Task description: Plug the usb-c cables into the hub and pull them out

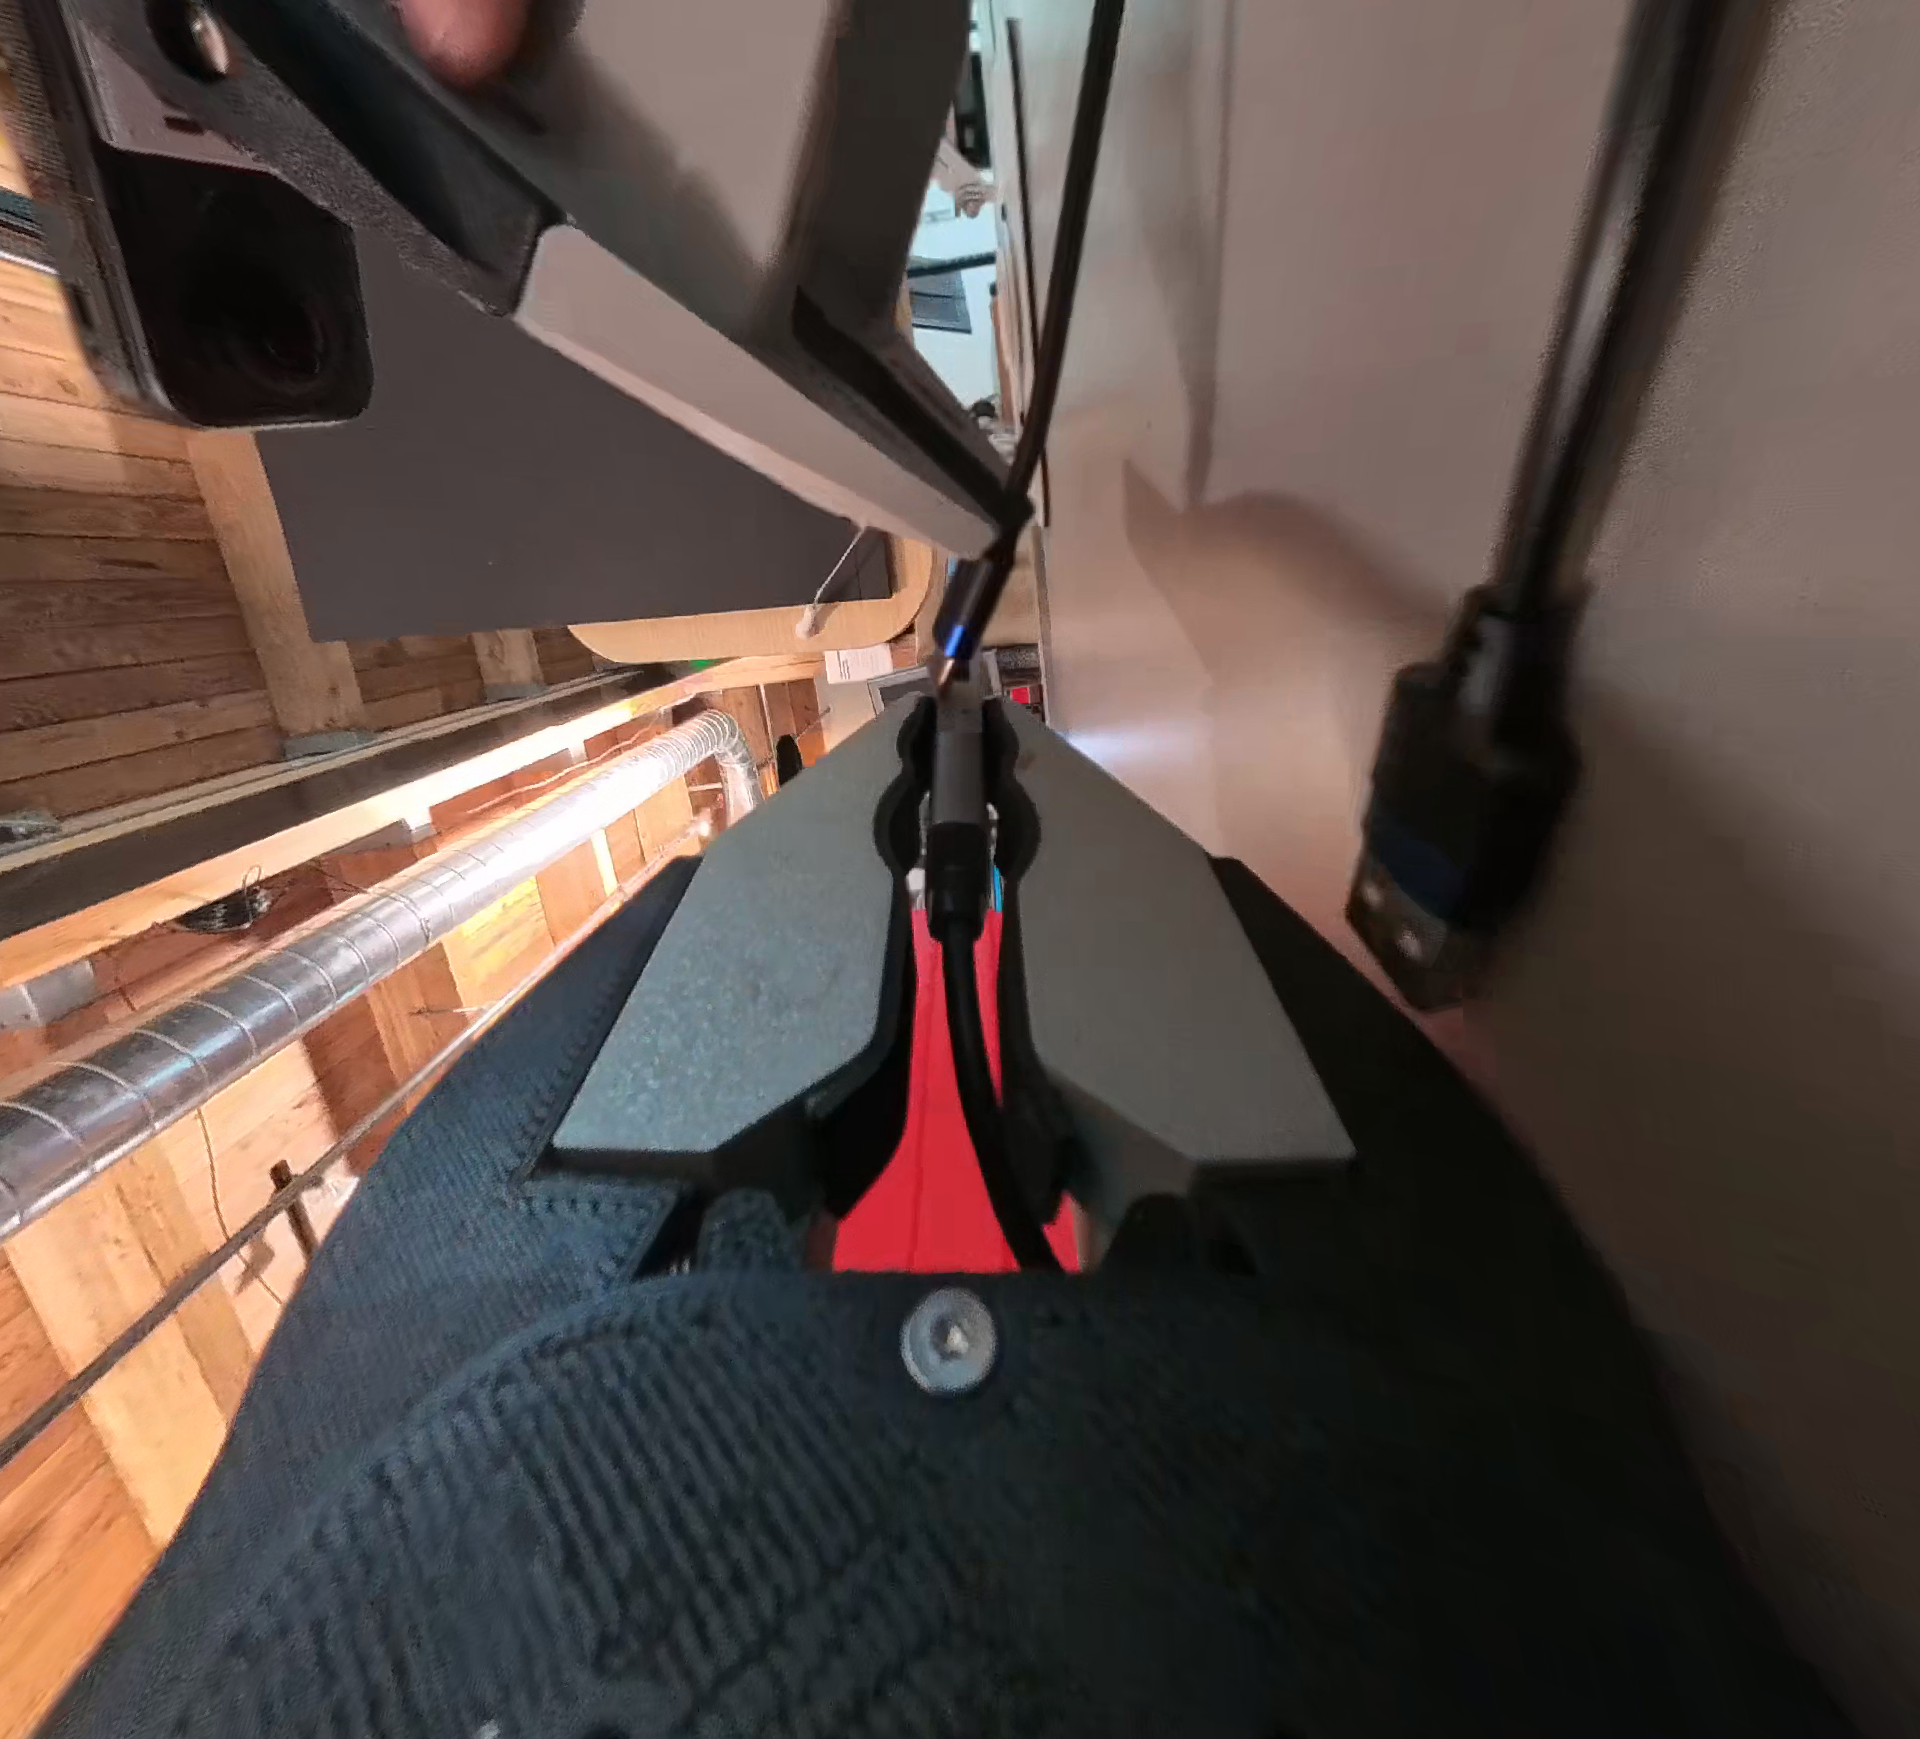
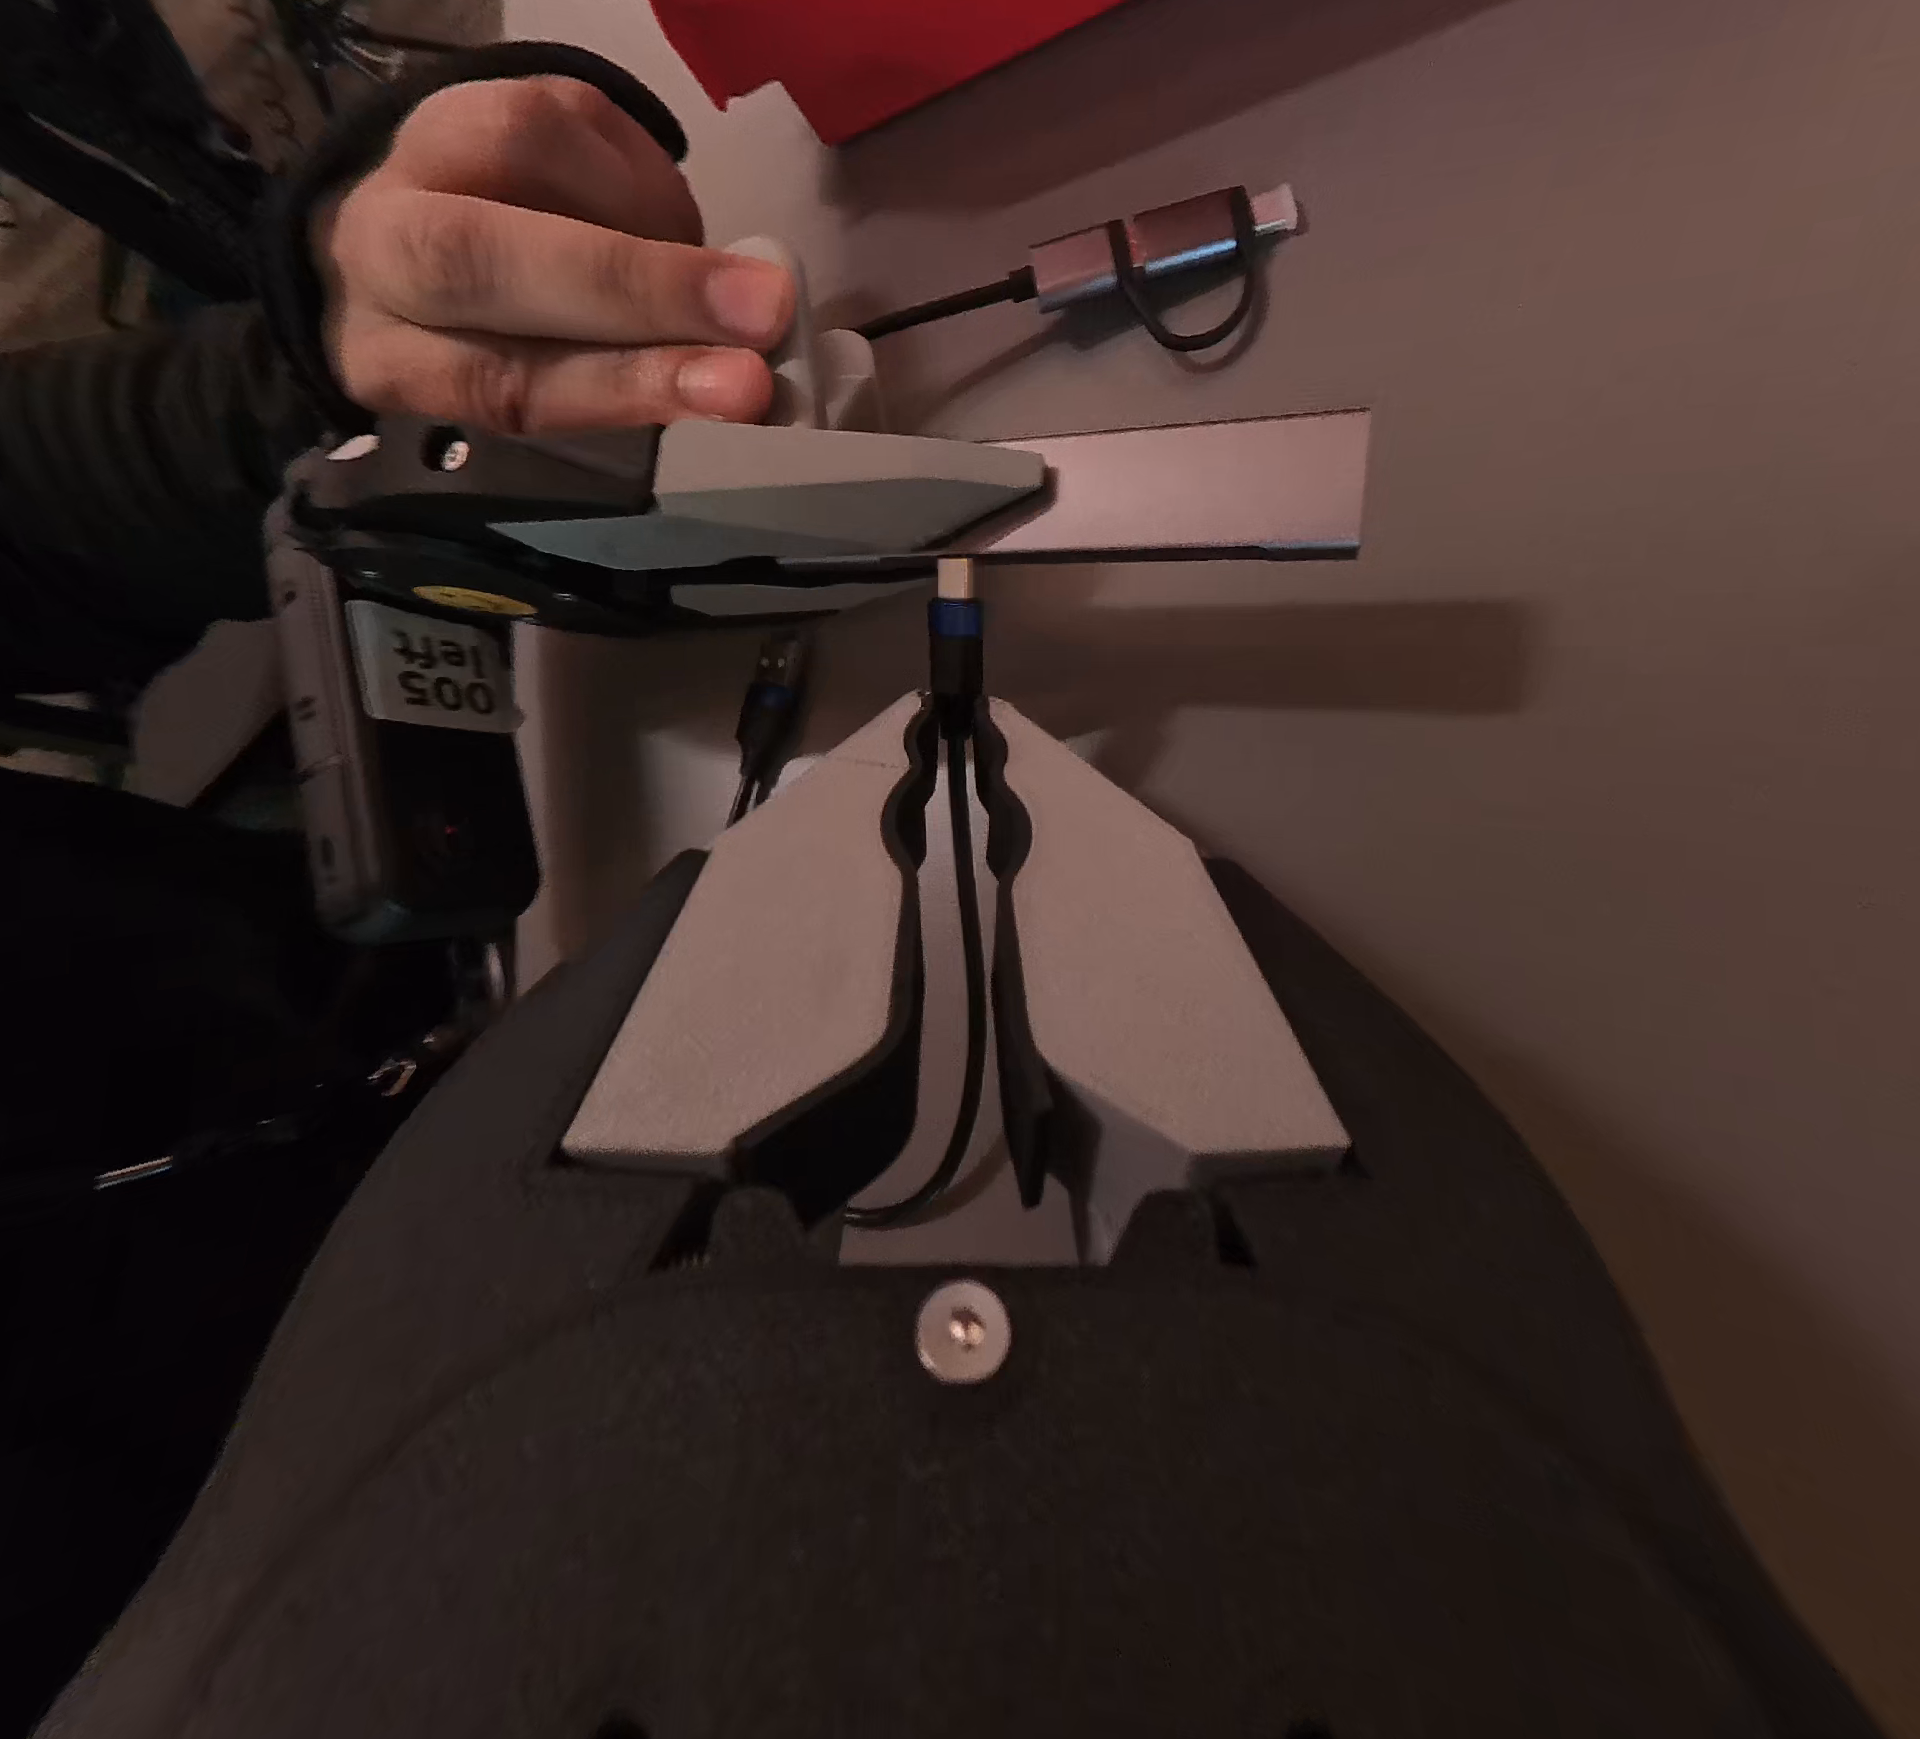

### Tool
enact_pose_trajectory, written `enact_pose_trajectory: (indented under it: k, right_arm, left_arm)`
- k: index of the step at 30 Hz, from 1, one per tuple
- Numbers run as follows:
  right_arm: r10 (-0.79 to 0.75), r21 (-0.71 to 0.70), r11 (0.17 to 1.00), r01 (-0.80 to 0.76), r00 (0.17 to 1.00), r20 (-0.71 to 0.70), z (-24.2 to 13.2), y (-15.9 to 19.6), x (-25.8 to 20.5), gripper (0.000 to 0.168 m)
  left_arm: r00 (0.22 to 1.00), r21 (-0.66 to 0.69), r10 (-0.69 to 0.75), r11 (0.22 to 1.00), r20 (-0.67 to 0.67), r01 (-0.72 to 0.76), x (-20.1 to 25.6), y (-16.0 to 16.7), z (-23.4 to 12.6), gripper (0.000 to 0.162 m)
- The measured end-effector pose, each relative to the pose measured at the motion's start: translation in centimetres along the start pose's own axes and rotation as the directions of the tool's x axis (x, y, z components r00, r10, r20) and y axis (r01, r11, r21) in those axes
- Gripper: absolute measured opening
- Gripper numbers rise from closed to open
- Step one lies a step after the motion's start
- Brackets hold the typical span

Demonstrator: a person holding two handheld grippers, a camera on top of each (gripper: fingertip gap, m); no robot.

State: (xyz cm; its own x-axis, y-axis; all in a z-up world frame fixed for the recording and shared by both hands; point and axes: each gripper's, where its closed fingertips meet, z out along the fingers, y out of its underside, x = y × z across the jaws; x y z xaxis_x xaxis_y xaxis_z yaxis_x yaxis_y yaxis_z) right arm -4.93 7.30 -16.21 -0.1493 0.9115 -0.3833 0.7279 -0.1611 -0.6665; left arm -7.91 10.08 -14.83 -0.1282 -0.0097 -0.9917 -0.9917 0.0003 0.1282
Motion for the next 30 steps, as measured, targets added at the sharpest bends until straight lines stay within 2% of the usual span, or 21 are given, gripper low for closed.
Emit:
enact_pose_trajectory:
  k: [7,30]
  right_arm:
    - [0.068,0.010,0.998,-0.068,0.996,0.061,-0.20,-0.01,-0.16,0.003]
    - [0.087,0.002,0.996,-0.088,0.993,0.084,-0.40,0.16,-0.27,0.003]
  left_arm:
    - [1.000,0.033,0.010,0.999,0.011,-0.010,-0.07,-0.37,-0.42,0.007]
    - [0.998,0.042,0.027,0.999,0.051,-0.029,-0.64,-0.61,-0.67,0.007]
